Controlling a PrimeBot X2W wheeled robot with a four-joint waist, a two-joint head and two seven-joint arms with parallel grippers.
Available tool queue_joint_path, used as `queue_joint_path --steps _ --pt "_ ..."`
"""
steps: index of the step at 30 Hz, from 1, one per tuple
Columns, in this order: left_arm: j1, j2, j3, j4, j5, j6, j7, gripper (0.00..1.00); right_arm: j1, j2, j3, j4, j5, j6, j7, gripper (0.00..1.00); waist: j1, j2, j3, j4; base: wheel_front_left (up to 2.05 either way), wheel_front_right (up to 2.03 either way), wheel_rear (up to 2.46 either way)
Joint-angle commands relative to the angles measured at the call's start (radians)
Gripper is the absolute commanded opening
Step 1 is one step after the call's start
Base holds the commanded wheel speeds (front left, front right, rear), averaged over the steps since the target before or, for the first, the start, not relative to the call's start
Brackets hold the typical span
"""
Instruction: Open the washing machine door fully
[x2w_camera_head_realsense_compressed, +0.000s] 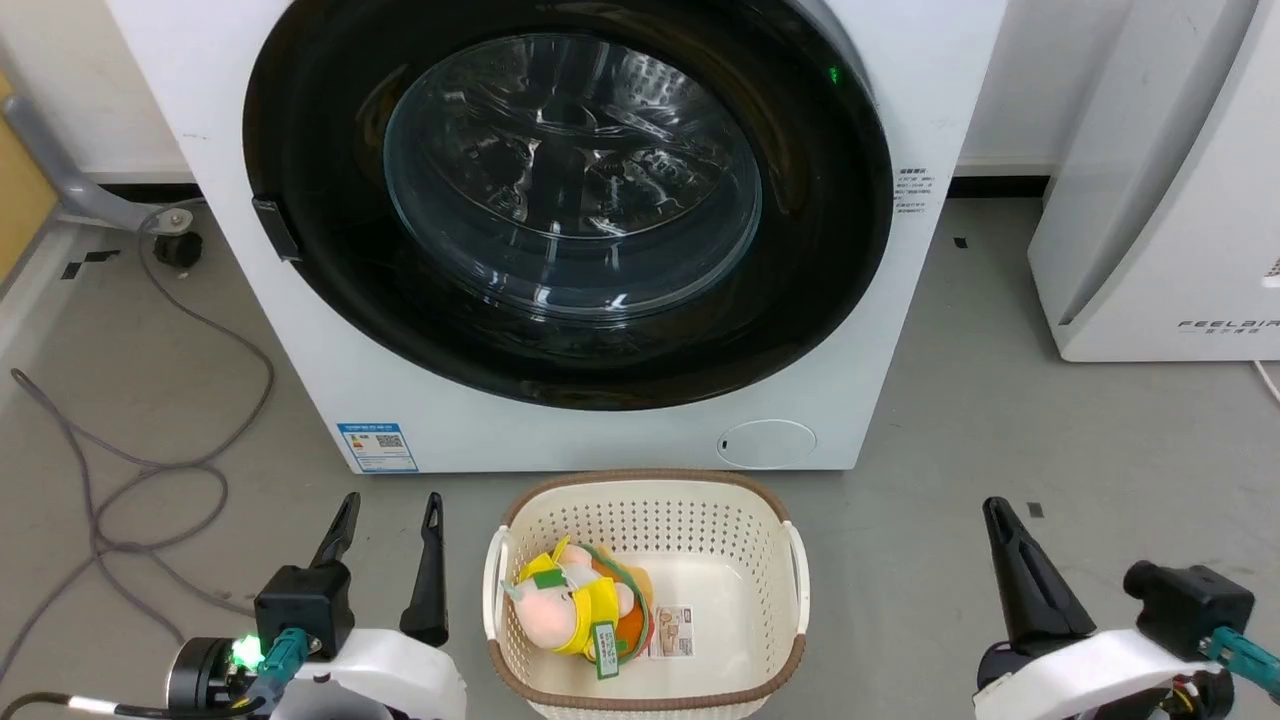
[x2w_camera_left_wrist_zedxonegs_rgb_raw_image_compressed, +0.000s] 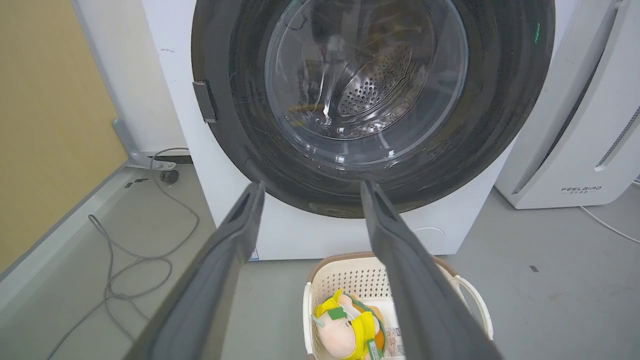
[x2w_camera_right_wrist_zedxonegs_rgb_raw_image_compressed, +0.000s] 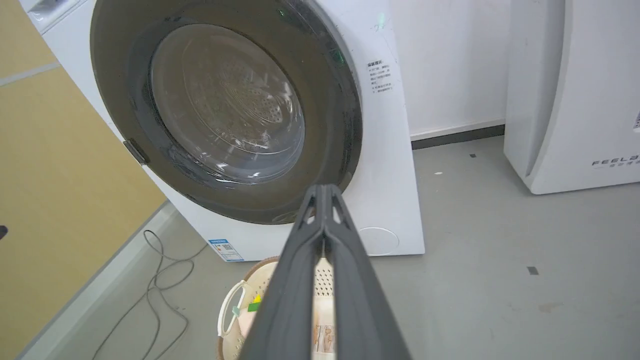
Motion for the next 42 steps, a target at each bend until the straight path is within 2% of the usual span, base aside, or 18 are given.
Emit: queue_joint_path --steps 1,10,18,33,41,42 --pt "-0.016 0.000 0.000 0.004 -0.008 -0.006 -0.012 1.00 -0.004 0.000 0.007 0.004 0.059 0.000 -0.011 0.00 0.0000 0.0000 0.003 0.000 0.00 0.00 0.00" --pt "-0.037 0.000 -0.001 0.007 -0.029 -0.007 -0.031 1.00 -0.064 0.000 0.029 0.002 0.372 0.000 -0.030 0.00 0.0000 0.0000 0.029 -0.006 0.00 0.00 0.00" --pt "-0.065 0.000 -0.001 0.003 -0.042 -0.014 -0.047 1.00 -0.185 -0.010 0.017 0.043 0.582 0.000 -0.033 0.00 0.0000 0.0000 0.068 -0.012 0.00 0.00 0.00" --pt "-0.133 0.000 0.003 -0.025 -0.053 -0.044 -0.079 1.00 -0.565 -0.109 0.066 0.241 0.940 0.000 -0.046 0.00 0.0000 0.0000 0.173 -0.009 0.00 0.00 0.00" --pt "-0.167 0.000 0.000 -0.037 -0.060 -0.057 -0.093 1.00 -0.755 -0.186 0.156 0.344 1.072 0.000 -0.055 0.00 0.0000 0.0000 0.222 -0.002 0.00 0.00 0.00" --pt "-0.177 0.000 0.000 -0.040 -0.063 -0.061 -0.097 1.00 -0.810 -0.212 0.190 0.375 1.110 0.000 -0.054 0.00 0.0000 0.0000 0.235 0.000 0.00 0.00 0.00"
